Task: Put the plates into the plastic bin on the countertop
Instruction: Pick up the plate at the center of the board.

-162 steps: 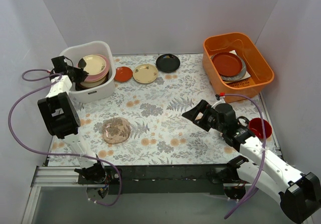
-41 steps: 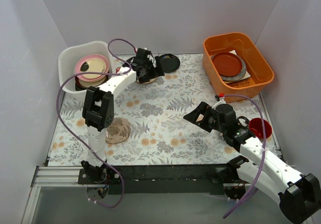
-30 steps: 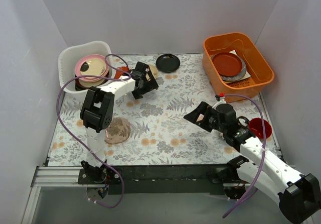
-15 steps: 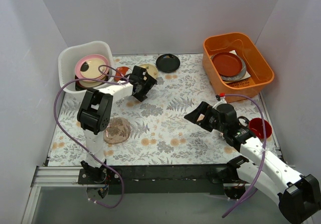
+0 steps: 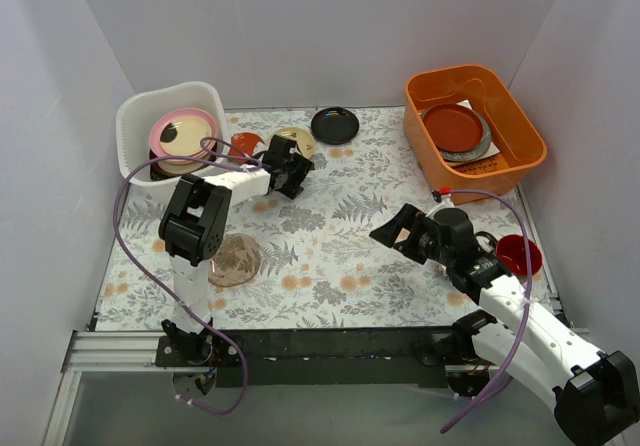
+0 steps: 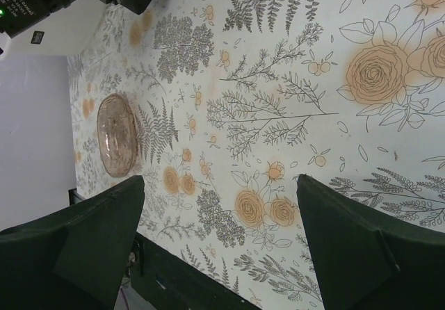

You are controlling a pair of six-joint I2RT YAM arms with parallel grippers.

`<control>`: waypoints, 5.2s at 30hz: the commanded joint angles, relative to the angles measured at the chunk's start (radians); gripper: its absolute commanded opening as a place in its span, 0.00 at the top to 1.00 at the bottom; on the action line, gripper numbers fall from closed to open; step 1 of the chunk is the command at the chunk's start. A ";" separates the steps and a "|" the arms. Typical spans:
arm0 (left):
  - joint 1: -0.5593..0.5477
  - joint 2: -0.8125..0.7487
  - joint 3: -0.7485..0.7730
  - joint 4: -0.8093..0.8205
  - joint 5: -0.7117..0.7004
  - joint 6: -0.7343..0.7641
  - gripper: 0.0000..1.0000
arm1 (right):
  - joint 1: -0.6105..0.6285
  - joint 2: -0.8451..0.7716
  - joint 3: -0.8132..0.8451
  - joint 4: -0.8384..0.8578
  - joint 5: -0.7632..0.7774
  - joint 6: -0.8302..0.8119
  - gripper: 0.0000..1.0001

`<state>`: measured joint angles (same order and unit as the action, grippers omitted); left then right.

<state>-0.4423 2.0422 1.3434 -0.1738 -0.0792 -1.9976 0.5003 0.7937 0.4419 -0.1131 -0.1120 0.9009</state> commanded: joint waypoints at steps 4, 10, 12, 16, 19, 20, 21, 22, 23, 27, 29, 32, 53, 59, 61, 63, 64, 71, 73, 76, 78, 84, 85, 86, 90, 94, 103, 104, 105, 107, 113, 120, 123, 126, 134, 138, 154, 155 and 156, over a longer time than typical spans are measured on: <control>-0.053 0.053 0.005 -0.036 -0.122 -0.316 0.42 | -0.020 -0.025 0.001 -0.008 -0.012 -0.036 0.02; -0.061 0.124 0.106 -0.076 -0.152 -0.316 0.44 | -0.032 -0.034 0.001 -0.020 -0.017 -0.045 0.02; -0.059 0.159 0.180 -0.111 -0.163 -0.276 0.44 | -0.039 -0.039 0.000 -0.022 -0.018 -0.049 0.02; -0.050 0.182 0.250 -0.191 -0.206 -0.273 0.44 | -0.054 -0.036 -0.006 -0.020 -0.038 -0.060 0.02; -0.035 0.180 0.223 -0.178 -0.183 -0.320 0.44 | -0.068 -0.034 -0.011 -0.017 -0.054 -0.068 0.02; -0.029 0.181 0.217 -0.171 -0.174 -0.331 0.44 | -0.075 -0.034 -0.011 -0.016 -0.057 -0.069 0.02; -0.023 0.182 0.214 -0.170 -0.175 -0.337 0.44 | -0.078 -0.033 -0.011 -0.016 -0.060 -0.076 0.02; -0.019 0.182 0.212 -0.171 -0.177 -0.340 0.44 | -0.083 -0.033 -0.009 -0.017 -0.069 -0.077 0.02; -0.018 0.181 0.211 -0.170 -0.179 -0.343 0.43 | -0.088 -0.034 -0.011 -0.017 -0.071 -0.079 0.02; 0.000 0.174 0.200 -0.167 -0.201 -0.360 0.44 | -0.103 -0.034 -0.017 -0.014 -0.083 -0.085 0.02; 0.007 0.170 0.197 -0.167 -0.214 -0.363 0.44 | -0.112 -0.031 -0.019 -0.010 -0.094 -0.085 0.02; 0.020 0.182 0.211 -0.165 -0.202 -0.366 0.44 | -0.118 -0.025 -0.023 -0.002 -0.104 -0.086 0.02; 0.062 0.228 0.177 -0.142 -0.143 -0.412 0.67 | -0.158 -0.008 -0.054 0.020 -0.143 -0.099 0.02; 0.079 0.234 0.168 -0.133 -0.129 -0.417 0.69 | -0.169 -0.007 -0.062 0.020 -0.152 -0.103 0.02; 0.080 0.231 0.160 -0.128 -0.125 -0.418 0.71 | -0.170 -0.007 -0.065 0.027 -0.155 -0.102 0.02; 0.083 0.227 0.146 -0.118 -0.119 -0.418 0.75 | -0.172 -0.004 -0.066 0.027 -0.160 -0.103 0.02; 0.083 0.225 0.140 -0.113 -0.113 -0.420 0.77 | -0.174 -0.002 -0.066 0.029 -0.163 -0.103 0.02; 0.079 0.205 0.082 -0.064 -0.013 -0.441 0.86 | -0.177 -0.001 -0.075 0.041 -0.170 -0.100 0.02; 0.077 0.191 0.054 -0.052 -0.005 -0.449 0.87 | -0.177 -0.001 -0.075 0.041 -0.172 -0.099 0.02; 0.074 0.181 0.043 -0.039 -0.004 -0.438 0.89 | -0.178 -0.002 -0.077 0.041 -0.175 -0.097 0.02; 0.074 0.179 0.042 -0.039 -0.001 -0.428 0.90 | -0.178 -0.005 -0.078 0.043 -0.175 -0.097 0.02; 0.054 0.167 0.043 -0.030 0.027 -0.374 1.00 | -0.178 -0.007 -0.078 0.043 -0.176 -0.095 0.02; 0.048 0.161 0.040 -0.032 0.032 -0.366 1.00 | -0.178 -0.007 -0.078 0.046 -0.176 -0.094 0.02; 0.036 0.158 0.027 -0.027 0.032 -0.362 1.00 | -0.178 -0.005 -0.078 0.046 -0.178 -0.095 0.02; 0.021 0.142 -0.032 0.003 0.064 -0.363 1.00 | -0.178 -0.007 -0.081 0.047 -0.181 -0.094 0.02; 0.011 0.124 -0.073 0.017 0.078 -0.343 1.00 | -0.180 -0.011 -0.081 0.046 -0.183 -0.094 0.02; 0.004 -0.003 -0.105 0.022 0.026 -0.210 0.89 | -0.180 -0.007 -0.088 0.059 -0.186 -0.088 0.02; 0.004 -0.020 -0.105 0.020 0.021 -0.204 0.88 | -0.180 -0.005 -0.089 0.059 -0.187 -0.088 0.02; 0.004 -0.025 -0.105 0.019 0.016 -0.198 0.86 | -0.180 -0.004 -0.091 0.061 -0.189 -0.086 0.02; 0.004 -0.031 -0.099 0.017 0.019 -0.185 0.81 | -0.180 -0.002 -0.092 0.067 -0.192 -0.085 0.02; 0.004 -0.004 -0.067 0.033 0.059 -0.139 0.75 | -0.180 -0.002 -0.095 0.072 -0.195 -0.082 0.02; 0.002 0.003 -0.049 0.060 0.039 -0.101 0.63 | -0.180 0.006 -0.098 0.085 -0.202 -0.080 0.02; 0.004 0.019 -0.035 0.089 0.033 -0.107 0.63 | -0.180 0.010 -0.098 0.090 -0.206 -0.079 0.02; 0.005 0.065 -0.007 0.094 0.051 -0.115 0.64 | -0.180 0.012 -0.098 0.090 -0.204 -0.080 0.02; 0.005 0.141 0.034 0.086 0.059 -0.115 0.79 | -0.181 0.012 -0.095 0.081 -0.201 -0.089 0.02; 0.005 0.138 0.019 0.092 0.045 -0.096 1.00 | -0.183 0.013 -0.100 0.087 -0.204 -0.091 0.02; 0.004 0.000 -0.065 0.077 -0.002 0.008 1.00 | -0.184 0.001 -0.108 0.087 -0.213 -0.085 0.02; 0.004 -0.019 -0.070 0.070 -0.010 0.016 1.00 | -0.184 -0.001 -0.108 0.086 -0.215 -0.083 0.02; 0.004 -0.049 -0.076 0.066 -0.014 0.022 1.00 | -0.184 -0.004 -0.108 0.085 -0.215 -0.080 0.02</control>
<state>-0.4355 2.1052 1.3075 -0.0124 -0.0269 -2.0136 0.3206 0.8062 0.3435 -0.0616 -0.3107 0.8158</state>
